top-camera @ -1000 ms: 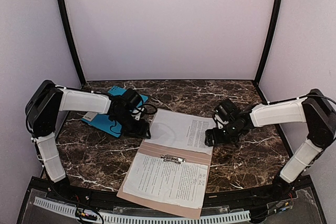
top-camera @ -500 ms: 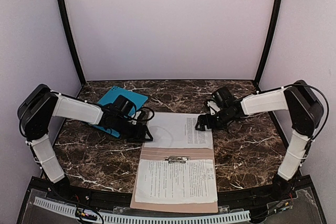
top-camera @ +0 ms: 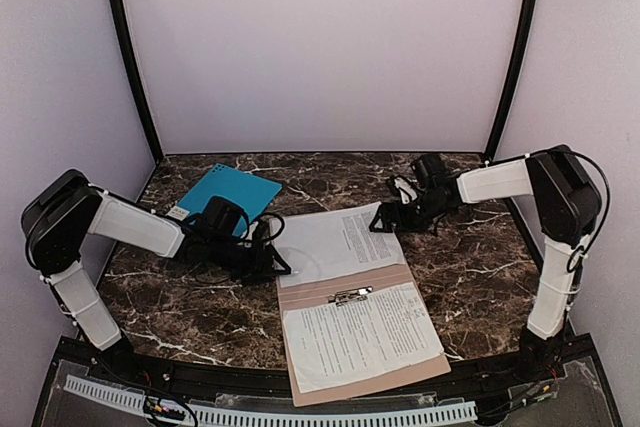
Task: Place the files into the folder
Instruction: Adjust the folder with files at the center of the board, then pick up the folder with files from the center of the board.
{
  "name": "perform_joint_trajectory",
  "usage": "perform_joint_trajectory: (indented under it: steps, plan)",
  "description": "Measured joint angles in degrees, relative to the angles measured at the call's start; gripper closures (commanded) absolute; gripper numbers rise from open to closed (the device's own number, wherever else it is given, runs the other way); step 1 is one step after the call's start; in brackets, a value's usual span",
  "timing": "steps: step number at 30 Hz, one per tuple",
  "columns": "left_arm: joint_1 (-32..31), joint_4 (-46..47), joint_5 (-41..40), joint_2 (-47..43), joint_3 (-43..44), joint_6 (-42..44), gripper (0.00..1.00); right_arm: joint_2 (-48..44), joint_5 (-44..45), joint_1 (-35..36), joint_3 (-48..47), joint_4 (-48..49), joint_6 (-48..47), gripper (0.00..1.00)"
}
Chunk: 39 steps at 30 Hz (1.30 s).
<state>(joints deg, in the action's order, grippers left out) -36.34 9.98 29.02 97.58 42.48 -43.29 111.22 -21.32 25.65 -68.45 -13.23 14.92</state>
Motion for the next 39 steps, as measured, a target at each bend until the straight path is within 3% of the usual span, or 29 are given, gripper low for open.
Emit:
perform_joint_trajectory:
  steps: [15,27,39]
  plan:
    - [-0.8,-0.2,0.9,-3.9,-4.5,-9.3,0.39,-12.9,-8.0,-3.4,18.8,4.4,2.2,0.13]
    - [-1.6,16.7,7.5,2.4,-7.1,-19.8,0.44,-13.7,-15.5,-5.0,25.0,14.7,8.9,0.18]
    - [-1.6,26.4,8.4,3.9,-10.2,-23.1,0.47,-13.7,-16.6,-6.4,29.5,25.0,15.6,0.33]
